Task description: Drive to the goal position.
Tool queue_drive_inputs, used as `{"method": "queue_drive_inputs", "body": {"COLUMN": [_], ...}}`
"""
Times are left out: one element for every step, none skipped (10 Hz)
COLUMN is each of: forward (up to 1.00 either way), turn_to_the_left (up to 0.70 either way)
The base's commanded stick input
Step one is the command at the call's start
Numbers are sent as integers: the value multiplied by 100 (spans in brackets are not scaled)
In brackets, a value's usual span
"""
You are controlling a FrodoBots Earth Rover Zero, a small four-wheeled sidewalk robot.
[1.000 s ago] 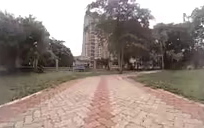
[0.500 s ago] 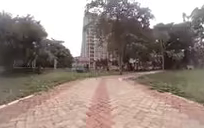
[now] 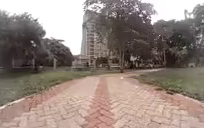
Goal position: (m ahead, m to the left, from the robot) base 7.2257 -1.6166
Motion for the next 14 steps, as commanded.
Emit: {"method": "queue_drive_inputs", "body": {"forward": [70,70,70,70,70,70,70,70,70,70,70,70,70,70], "turn_to_the_left": [0,0,0,0,0,0,0,0,0,0,0,0,0,0]}}
